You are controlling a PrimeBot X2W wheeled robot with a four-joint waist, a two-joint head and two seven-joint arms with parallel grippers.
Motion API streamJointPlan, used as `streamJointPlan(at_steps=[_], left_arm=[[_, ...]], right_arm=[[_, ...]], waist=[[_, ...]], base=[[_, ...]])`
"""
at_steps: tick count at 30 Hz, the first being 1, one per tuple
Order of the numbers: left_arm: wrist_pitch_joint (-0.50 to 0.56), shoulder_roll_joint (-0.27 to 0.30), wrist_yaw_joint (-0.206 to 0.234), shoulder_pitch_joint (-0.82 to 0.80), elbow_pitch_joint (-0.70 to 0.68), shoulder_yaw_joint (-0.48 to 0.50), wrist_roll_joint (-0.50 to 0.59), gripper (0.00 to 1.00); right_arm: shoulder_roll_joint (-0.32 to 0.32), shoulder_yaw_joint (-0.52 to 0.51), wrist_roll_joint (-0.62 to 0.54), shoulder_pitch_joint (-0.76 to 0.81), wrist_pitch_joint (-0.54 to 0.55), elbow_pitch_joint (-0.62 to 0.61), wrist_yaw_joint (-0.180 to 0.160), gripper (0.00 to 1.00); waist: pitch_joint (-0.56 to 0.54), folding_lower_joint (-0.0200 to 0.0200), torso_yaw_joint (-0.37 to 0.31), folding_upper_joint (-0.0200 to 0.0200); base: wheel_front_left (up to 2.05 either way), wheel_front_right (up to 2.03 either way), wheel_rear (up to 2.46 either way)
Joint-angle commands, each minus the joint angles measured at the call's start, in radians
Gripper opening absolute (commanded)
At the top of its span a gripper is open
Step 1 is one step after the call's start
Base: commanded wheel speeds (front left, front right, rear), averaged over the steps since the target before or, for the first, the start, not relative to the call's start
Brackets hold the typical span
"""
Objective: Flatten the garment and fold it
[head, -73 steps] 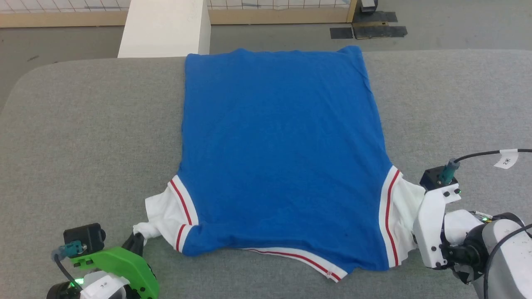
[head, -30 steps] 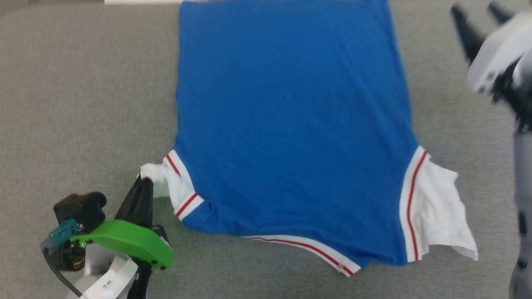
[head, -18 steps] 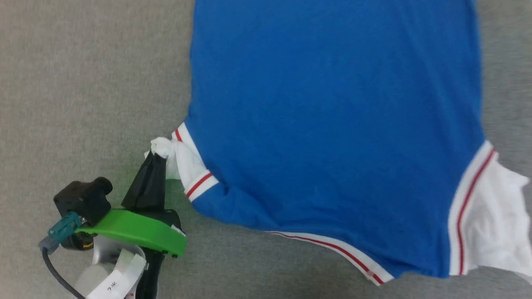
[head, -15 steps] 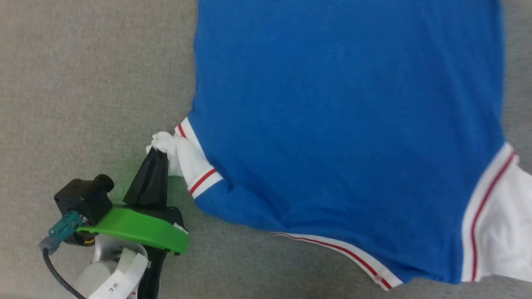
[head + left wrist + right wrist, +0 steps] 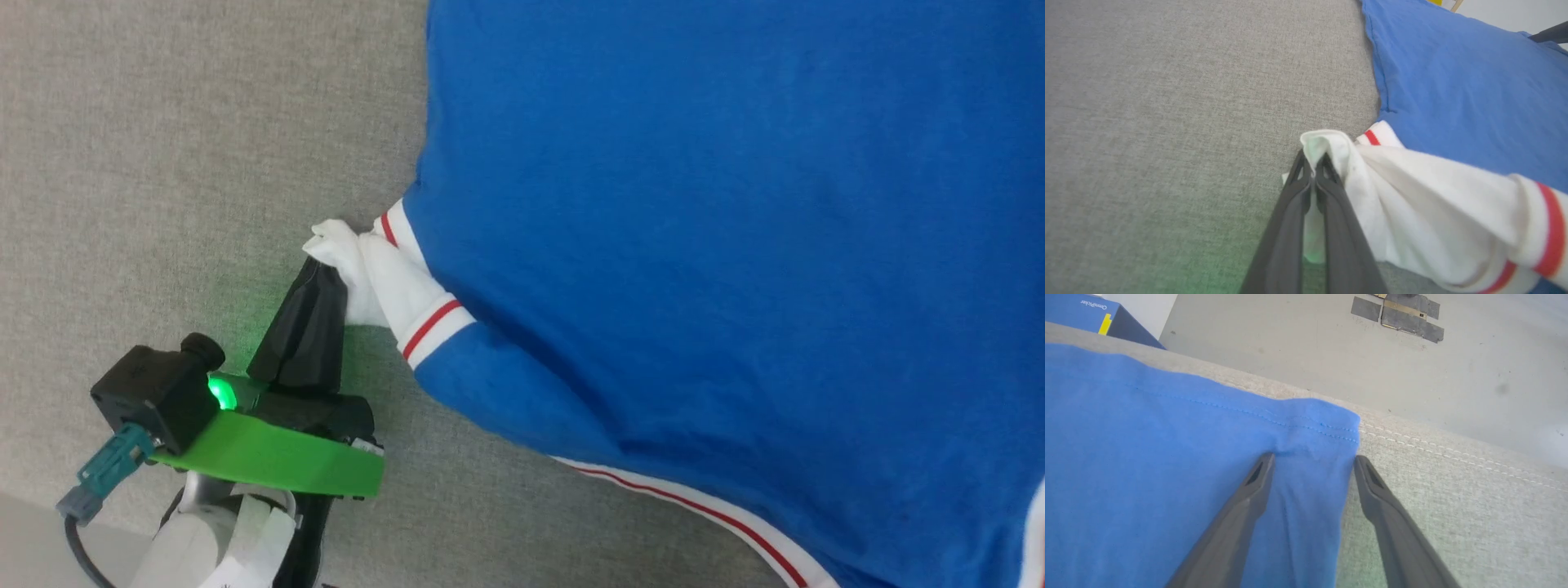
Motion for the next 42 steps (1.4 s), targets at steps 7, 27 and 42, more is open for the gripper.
streamJointPlan(at_steps=[7,27,42], left_arm=[[-0.003,0.008,0.000,-0.017,-0.008,-0.001,0.009,0.00],[0.026,0.042,-0.007,-0.032,0.090,-0.005,0.007,0.00],[0.098,0.071,0.034,0.062,0.145,-0.003,-0.016,0.00]], right_arm=[[-0.011,0.046,0.029,0.013,0.134,0.026,-0.001,0.08],[0.001,0.036,0.083,0.068,0.032,-0.056,-0.001,0.00],[-0.121,0.161,0.369,0.469,-0.011,-0.209,-0.001,0.00]], waist=[[0.031,-0.0001,0.014,0.0000],[-0.215,-0.0001,-0.100,0.0000],[-0.518,-0.0001,-0.265,0.0000]], base=[[0.00,0.00,0.00],[0.00,0.00,0.00],[0.00,0.00,0.00]])
